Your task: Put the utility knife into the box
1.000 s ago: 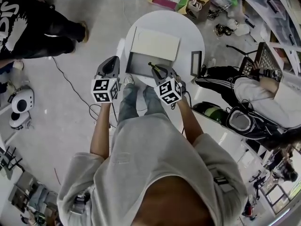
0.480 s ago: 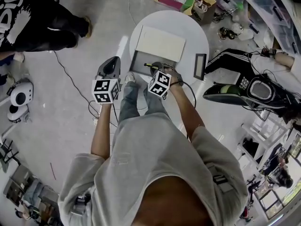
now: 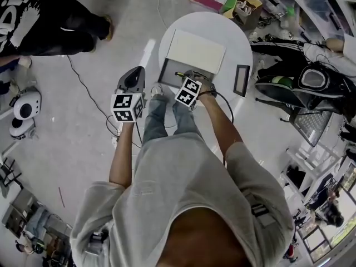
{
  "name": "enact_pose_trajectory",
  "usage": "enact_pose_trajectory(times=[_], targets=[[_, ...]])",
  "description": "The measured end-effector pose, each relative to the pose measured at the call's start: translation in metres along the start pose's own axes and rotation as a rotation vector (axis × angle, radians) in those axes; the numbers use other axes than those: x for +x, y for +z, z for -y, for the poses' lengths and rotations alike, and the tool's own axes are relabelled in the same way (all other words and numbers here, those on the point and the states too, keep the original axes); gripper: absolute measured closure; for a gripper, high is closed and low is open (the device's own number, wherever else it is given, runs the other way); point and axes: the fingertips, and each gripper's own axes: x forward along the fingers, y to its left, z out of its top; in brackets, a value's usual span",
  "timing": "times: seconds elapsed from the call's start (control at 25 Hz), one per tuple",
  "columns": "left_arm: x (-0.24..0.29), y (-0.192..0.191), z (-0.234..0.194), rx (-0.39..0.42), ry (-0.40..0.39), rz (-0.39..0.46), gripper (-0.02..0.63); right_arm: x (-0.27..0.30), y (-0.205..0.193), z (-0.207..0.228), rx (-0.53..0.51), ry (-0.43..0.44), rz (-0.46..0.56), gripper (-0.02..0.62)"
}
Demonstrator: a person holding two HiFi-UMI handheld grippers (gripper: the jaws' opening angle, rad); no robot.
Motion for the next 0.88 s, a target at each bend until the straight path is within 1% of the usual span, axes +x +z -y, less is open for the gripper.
enact_pose_trajectory(times=[0.16, 0.32, 0.36, 0.4, 0.44, 0.48, 0.64, 0.76, 0.8, 0.84, 0.88], targets=[[0.002, 0.001, 0.001, 0.001, -0.001, 0.000, 0.583, 0.005, 0.000, 0.004, 0.002, -0.007, -0.007, 0.523], [0.001, 0.004, 0.000, 0.003, -0.001, 0.004, 0.583, 0.005, 0.000, 0.004, 0.017, 0.021, -0.001, 0.521], [0.001, 0.004, 0.000, 0.004, -0.002, 0.005, 0.583, 0.004, -0.001, 0.004, 0.023, 0.031, 0.002, 0.501], [0.001, 0.005, -0.001, 0.004, -0.002, 0.005, 0.583, 0.003, 0.000, 0.004, 0.030, 0.043, 0.005, 0.458], [0.001, 0.005, -0.001, 0.005, -0.002, 0.005, 0.583, 0.002, 0.000, 0.003, 0.036, 0.054, 0.008, 0.433], [0.001, 0.005, -0.001, 0.005, -0.003, 0.005, 0.583, 0.001, 0.001, 0.003, 0.040, 0.061, 0.013, 0.428], [0.001, 0.003, 0.000, 0.012, -0.006, 0.003, 0.583, -0.006, 0.005, 0.006, 0.039, 0.030, 0.051, 0.430], [0.001, 0.003, 0.001, 0.013, -0.006, 0.004, 0.583, -0.017, 0.010, 0.010, 0.027, -0.002, 0.093, 0.452], [0.001, 0.003, 0.001, 0.015, -0.006, 0.004, 0.583, -0.023, 0.012, 0.012, 0.030, -0.018, 0.114, 0.474], [0.001, 0.003, 0.002, 0.016, -0.006, 0.005, 0.583, -0.029, 0.013, 0.015, 0.035, -0.037, 0.133, 0.511], [0.001, 0.004, 0.002, 0.018, -0.007, 0.007, 0.583, -0.035, 0.014, 0.017, 0.041, -0.055, 0.150, 0.521]])
